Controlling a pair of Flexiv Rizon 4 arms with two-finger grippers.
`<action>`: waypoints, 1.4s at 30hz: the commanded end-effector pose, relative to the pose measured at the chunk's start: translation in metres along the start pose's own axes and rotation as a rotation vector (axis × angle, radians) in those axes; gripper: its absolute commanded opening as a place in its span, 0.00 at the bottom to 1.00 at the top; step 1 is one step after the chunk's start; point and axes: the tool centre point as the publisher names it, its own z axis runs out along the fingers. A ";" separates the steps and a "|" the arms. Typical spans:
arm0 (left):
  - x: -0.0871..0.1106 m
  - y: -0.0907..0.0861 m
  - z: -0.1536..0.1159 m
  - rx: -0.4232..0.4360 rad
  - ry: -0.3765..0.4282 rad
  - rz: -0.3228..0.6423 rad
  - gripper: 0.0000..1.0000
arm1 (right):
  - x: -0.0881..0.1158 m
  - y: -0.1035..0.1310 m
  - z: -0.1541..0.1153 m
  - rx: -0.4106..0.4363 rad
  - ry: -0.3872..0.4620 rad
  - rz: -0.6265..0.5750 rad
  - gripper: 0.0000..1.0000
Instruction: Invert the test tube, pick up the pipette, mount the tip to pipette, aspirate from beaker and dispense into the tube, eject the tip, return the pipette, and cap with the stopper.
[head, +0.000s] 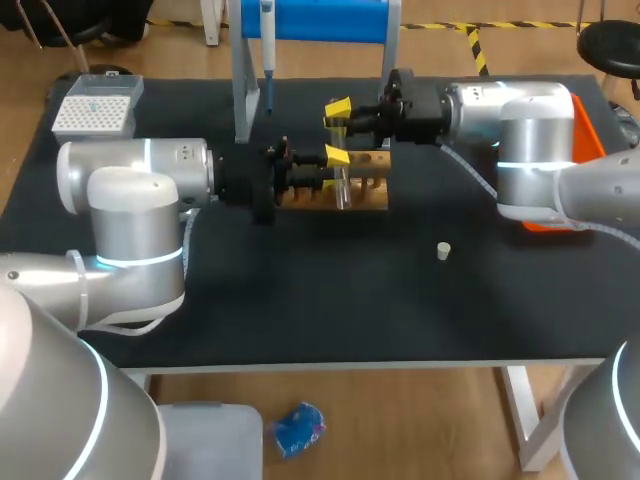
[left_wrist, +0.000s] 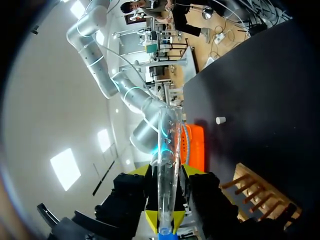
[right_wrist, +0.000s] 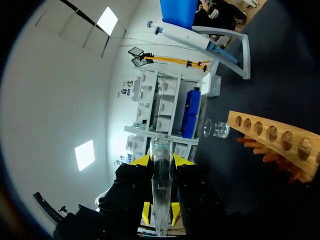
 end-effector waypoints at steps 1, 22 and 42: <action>0.000 -0.001 0.003 -0.002 0.005 0.001 0.27 | -0.002 0.001 0.000 0.002 0.001 0.002 0.00; 0.001 -0.003 -0.008 -0.004 0.026 -0.062 0.00 | 0.004 0.002 -0.011 -0.052 0.034 -0.045 1.00; -0.040 0.020 -0.039 -0.113 -0.048 -0.649 0.00 | 0.045 0.009 -0.066 0.247 0.078 -0.925 1.00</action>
